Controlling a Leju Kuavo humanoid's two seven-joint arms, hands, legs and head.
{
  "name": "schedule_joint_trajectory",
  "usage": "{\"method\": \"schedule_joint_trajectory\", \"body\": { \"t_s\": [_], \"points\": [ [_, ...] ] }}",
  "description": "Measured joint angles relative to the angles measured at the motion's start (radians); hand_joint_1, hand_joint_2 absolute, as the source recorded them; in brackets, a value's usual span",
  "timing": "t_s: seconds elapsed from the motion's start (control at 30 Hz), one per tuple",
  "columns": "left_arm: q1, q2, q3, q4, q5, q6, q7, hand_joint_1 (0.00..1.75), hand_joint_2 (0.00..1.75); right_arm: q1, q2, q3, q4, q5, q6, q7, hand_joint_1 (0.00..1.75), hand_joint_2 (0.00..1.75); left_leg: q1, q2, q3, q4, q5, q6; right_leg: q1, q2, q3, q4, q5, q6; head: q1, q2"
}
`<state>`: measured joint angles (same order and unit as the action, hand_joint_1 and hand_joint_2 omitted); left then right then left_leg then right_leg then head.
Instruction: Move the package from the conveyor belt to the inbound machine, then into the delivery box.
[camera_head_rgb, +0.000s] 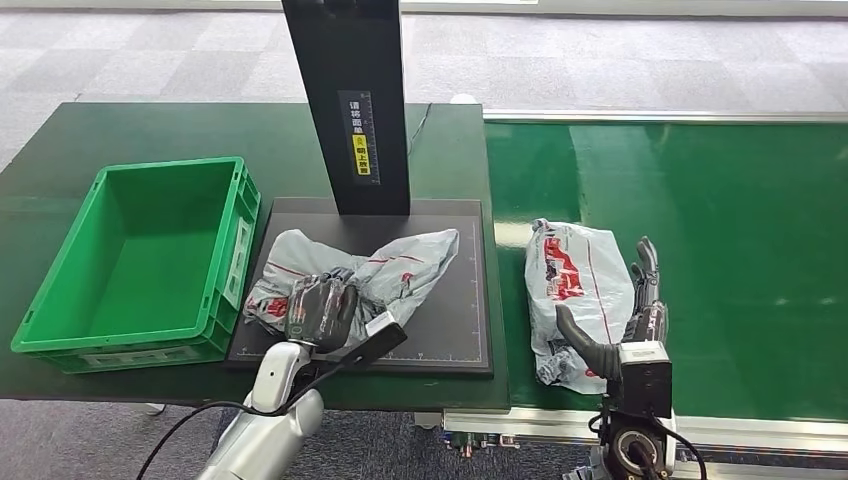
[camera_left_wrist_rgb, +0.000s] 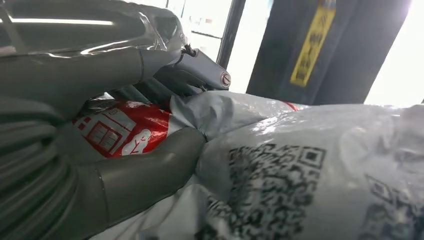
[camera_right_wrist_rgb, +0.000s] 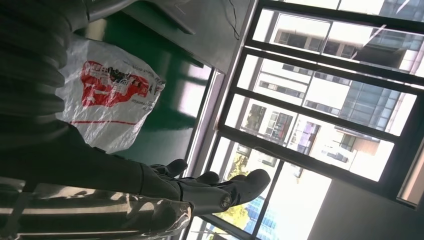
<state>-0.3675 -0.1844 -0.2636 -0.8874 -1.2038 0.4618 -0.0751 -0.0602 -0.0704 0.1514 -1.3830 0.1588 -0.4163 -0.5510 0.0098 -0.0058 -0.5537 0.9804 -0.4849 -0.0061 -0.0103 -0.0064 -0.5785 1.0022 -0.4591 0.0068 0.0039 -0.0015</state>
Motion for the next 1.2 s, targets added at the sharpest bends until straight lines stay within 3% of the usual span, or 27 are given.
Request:
{"method": "schedule_joint_trajectory", "body": {
  "t_s": [0.1, 0.2, 0.27, 0.4, 0.5, 0.6, 0.73, 0.8, 0.9, 0.97, 1.1, 1.2],
  "points": [
    [0.028, 0.001, 0.008, -0.075, 0.011, 0.097, -0.029, 1.75, 1.75, 0.020, 0.002, -0.005, -0.015, 0.002, 0.002, 0.001, 0.00, 1.75, 0.000, 0.000, -0.001, 0.000, 0.000, 0.000, 0.000, 0.000, 0.000, 0.000, 0.000, 0.000, 0.000, 0.000],
    [0.054, 0.002, 0.015, -0.152, 0.027, 0.136, -0.071, 1.75, 1.75, 0.034, 0.003, -0.007, -0.027, 0.002, 0.002, 0.001, 0.00, 1.75, 0.000, 0.000, -0.001, 0.000, 0.000, 0.000, 0.000, 0.000, -0.001, 0.000, 0.000, 0.000, 0.000, 0.000],
    [0.083, -0.005, 0.030, -0.231, 0.018, 0.156, -0.176, 1.75, 1.75, 0.040, 0.003, -0.007, -0.030, -0.001, 0.002, -0.001, 0.00, 1.75, 0.000, 0.000, -0.001, 0.000, 0.000, 0.000, 0.000, 0.000, -0.001, 0.000, 0.000, 0.000, 0.000, 0.000],
    [0.146, -0.064, 0.119, -0.457, -0.051, 0.164, -0.493, 1.75, 1.75, 0.044, 0.000, -0.007, -0.031, -0.017, 0.002, -0.010, 0.00, 1.75, 0.000, 0.000, -0.002, 0.000, -0.001, 0.000, 0.000, 0.000, -0.001, 0.000, 0.000, 0.000, 0.000, 0.000],
    [0.178, -0.099, 0.179, -0.588, -0.064, 0.164, -0.578, 1.75, 1.75, 0.044, -0.003, -0.007, -0.030, -0.029, 0.001, -0.020, 0.00, 1.75, 0.000, 0.001, -0.002, 0.000, -0.001, 0.000, 0.000, 0.001, -0.001, 0.000, 0.000, 0.000, 0.000, 0.000],
    [0.191, -0.119, 0.236, -0.694, -0.086, 0.164, -0.592, 1.75, 1.75, 0.044, -0.011, -0.007, -0.030, -0.044, -0.006, -0.029, 0.00, 1.75, 0.000, 0.001, -0.001, 0.000, -0.001, 0.000, 0.000, 0.001, -0.001, 0.000, 0.000, 0.000, 0.000, 0.000],
    [0.157, -0.115, 0.362, -0.729, -0.128, 0.164, -0.460, 1.75, 1.75, 0.055, -0.023, -0.006, -0.031, -0.056, -0.016, -0.034, 0.00, 1.75, 0.000, 0.001, 0.000, 0.000, -0.001, 0.000, 0.001, 0.002, -0.001, 0.000, 0.000, 0.000, 0.000, 0.000],
    [0.128, -0.083, 0.416, -0.697, -0.166, 0.164, -0.301, 1.75, 1.75, 0.067, -0.029, -0.006, -0.036, -0.056, -0.020, -0.037, 0.00, 1.75, 0.001, 0.001, 0.000, 0.000, 0.000, 0.000, 0.001, 0.002, -0.001, 0.000, 0.000, 0.000, 0.000, 0.000],
    [0.078, 0.007, 0.454, -0.583, -0.239, 0.148, -0.016, 1.63, 1.75, 0.084, -0.034, -0.007, -0.048, -0.045, -0.025, -0.032, 0.00, 1.75, 0.001, 0.001, 0.000, 0.000, 0.000, -0.001, 0.001, 0.002, -0.001, 0.000, 0.000, 0.000, 0.000, 0.000],
    [0.045, 0.067, 0.460, -0.496, -0.273, 0.118, 0.113, 1.55, 1.75, 0.087, -0.037, -0.007, -0.053, -0.035, -0.022, -0.024, 0.00, 1.75, 0.001, 0.002, 0.000, 0.000, 0.000, -0.001, 0.001, 0.002, -0.001, 0.000, 0.000, 0.000, 0.000, 0.000],
    [-0.027, 0.174, 0.463, -0.304, -0.300, 0.009, 0.248, 1.52, 1.75, 0.078, -0.038, -0.007, -0.055, -0.018, -0.005, -0.012, 0.00, 1.75, 0.001, 0.002, 0.000, 0.000, 0.000, -0.001, 0.001, 0.003, -0.001, 0.001, 0.000, 0.000, 0.000, 0.000],
    [-0.070, 0.235, 0.463, -0.160, -0.288, -0.075, 0.280, 1.48, 1.75, 0.068, -0.038, -0.009, -0.054, -0.013, 0.003, -0.006, 0.00, 1.75, 0.001, 0.004, 0.000, 0.000, 0.000, -0.001, 0.001, 0.004, -0.002, 0.000, 0.000, 0.000, 0.000, 0.000]
  ]
}}
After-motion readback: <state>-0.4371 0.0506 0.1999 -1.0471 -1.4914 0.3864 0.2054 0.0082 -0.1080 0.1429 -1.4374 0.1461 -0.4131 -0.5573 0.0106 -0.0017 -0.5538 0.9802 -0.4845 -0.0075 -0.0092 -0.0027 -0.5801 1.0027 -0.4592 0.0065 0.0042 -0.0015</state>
